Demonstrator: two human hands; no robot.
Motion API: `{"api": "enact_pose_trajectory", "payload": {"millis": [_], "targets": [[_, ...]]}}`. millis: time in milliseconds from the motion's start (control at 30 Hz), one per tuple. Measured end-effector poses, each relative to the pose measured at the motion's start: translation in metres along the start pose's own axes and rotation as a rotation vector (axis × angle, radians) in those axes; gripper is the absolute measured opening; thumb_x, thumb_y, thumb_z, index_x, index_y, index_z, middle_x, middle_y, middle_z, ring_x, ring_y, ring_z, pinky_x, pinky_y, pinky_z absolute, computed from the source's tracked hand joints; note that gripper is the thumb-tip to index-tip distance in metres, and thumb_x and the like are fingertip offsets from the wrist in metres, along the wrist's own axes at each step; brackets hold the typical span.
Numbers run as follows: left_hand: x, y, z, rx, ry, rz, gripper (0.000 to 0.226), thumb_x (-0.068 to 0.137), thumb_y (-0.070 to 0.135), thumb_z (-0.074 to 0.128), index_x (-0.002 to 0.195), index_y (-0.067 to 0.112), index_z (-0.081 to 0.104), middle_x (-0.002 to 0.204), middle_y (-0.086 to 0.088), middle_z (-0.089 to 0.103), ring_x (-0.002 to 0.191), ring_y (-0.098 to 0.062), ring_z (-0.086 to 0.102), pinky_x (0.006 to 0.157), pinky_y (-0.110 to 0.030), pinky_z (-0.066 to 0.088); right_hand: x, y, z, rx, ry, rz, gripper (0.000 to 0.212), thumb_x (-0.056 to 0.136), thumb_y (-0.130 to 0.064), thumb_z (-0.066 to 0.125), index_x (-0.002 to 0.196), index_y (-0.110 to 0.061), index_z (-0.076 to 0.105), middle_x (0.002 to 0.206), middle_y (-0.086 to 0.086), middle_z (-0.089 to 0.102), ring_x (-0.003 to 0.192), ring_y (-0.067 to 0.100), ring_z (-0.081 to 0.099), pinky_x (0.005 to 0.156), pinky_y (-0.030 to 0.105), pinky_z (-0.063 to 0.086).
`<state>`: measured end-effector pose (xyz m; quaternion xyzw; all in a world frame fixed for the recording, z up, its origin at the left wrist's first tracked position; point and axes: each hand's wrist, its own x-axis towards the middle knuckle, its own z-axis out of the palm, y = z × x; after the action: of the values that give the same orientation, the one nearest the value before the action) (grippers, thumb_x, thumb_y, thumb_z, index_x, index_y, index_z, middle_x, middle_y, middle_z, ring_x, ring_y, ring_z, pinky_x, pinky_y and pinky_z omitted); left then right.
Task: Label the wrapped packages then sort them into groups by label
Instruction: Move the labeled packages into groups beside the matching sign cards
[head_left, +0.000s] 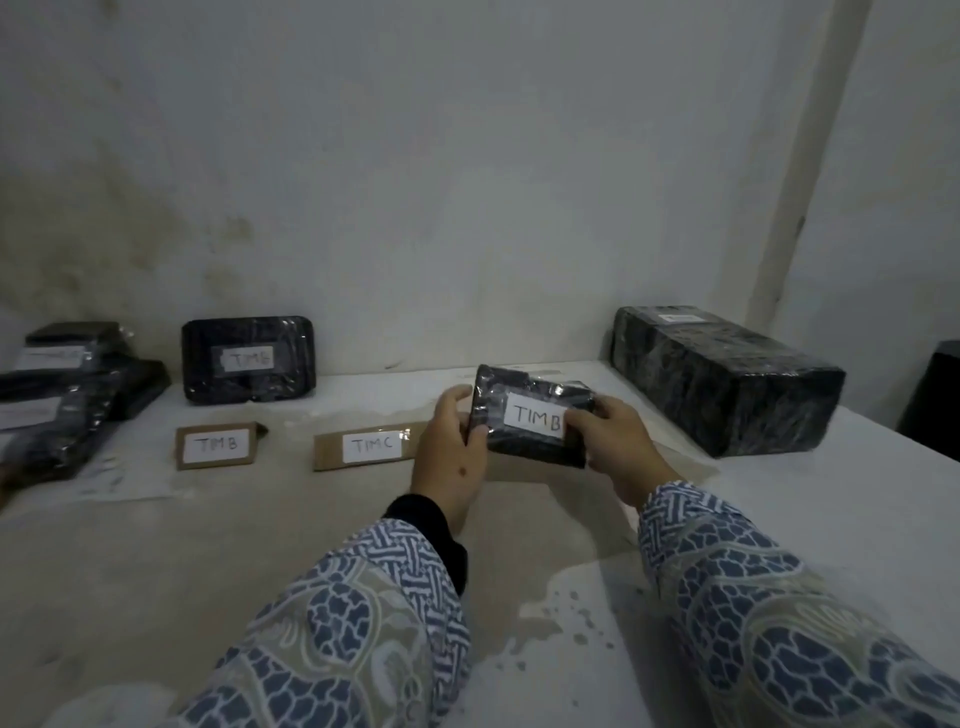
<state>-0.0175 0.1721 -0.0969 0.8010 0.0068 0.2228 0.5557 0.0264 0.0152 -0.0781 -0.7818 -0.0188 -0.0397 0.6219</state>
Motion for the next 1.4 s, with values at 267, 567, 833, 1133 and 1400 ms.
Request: {"api": "enact_pose_trajectory", "payload": {"millis": [267,567,833,1133,1400], "targets": [[0.043,-0.01,-0.138,0.177,0.205,0.03,0.041,0.092,-0.001,0.044,0.131,0.012,0.045,0.112,-0.005,0.06,0.099,-0.02,0.058,0.087,-0.031,0.047,0.02,-0.066,0.133,-0.028,-0.165,-0.171,0.017,0.088,-0.007,0.049,0.097,-0.01,0.063,0.089,0.005,0.062,0.066,0.009,0.052,0.054,0.021,0.039],[0.079,-0.071,-0.252,0.321,0.245,-0.116,0.036,0.094,-0.002,0.044,0.129,0.0,0.051,0.112,-0.002,0.056,0.103,-0.018,0.054,0.084,-0.023,0.041,0.048,-0.08,0.271,-0.169,-0.261,-0.259,0.02,0.085,-0.005,0.053,0.1,-0.003,0.065,0.104,0.018,0.067,0.096,0.033,0.064,0.086,0.048,0.054],[0.112,-0.125,-0.277,0.111,0.215,-0.205,0.035,0.096,0.002,0.042,0.075,0.027,0.054,0.08,0.014,0.058,0.069,0.002,0.059,0.054,-0.002,0.041,0.084,-0.062,0.332,-0.181,-0.222,-0.16,0.009,0.081,-0.007,0.061,0.088,-0.001,0.058,0.098,0.02,0.065,0.091,0.034,0.064,0.082,0.05,0.054],[0.121,-0.162,-0.28,-0.05,0.222,-0.28,0.013,0.091,0.013,0.055,0.097,0.015,0.066,0.096,-0.001,0.071,0.095,-0.021,0.066,0.085,-0.034,0.052,0.106,-0.05,0.357,-0.275,-0.262,-0.147,0.013,0.076,0.002,0.064,0.086,0.012,0.063,0.091,0.023,0.067,0.086,0.035,0.065,0.078,0.05,0.056],[0.114,-0.163,-0.276,0.116,0.32,-0.216,0.021,0.096,0.029,0.044,0.093,0.02,0.063,0.099,-0.002,0.066,0.096,-0.019,0.061,0.091,-0.039,0.048,0.105,-0.047,0.357,-0.293,-0.256,-0.151,0.02,0.074,-0.003,0.069,0.088,0.01,0.064,0.089,0.022,0.066,0.083,0.034,0.065,0.074,0.048,0.057]]}}
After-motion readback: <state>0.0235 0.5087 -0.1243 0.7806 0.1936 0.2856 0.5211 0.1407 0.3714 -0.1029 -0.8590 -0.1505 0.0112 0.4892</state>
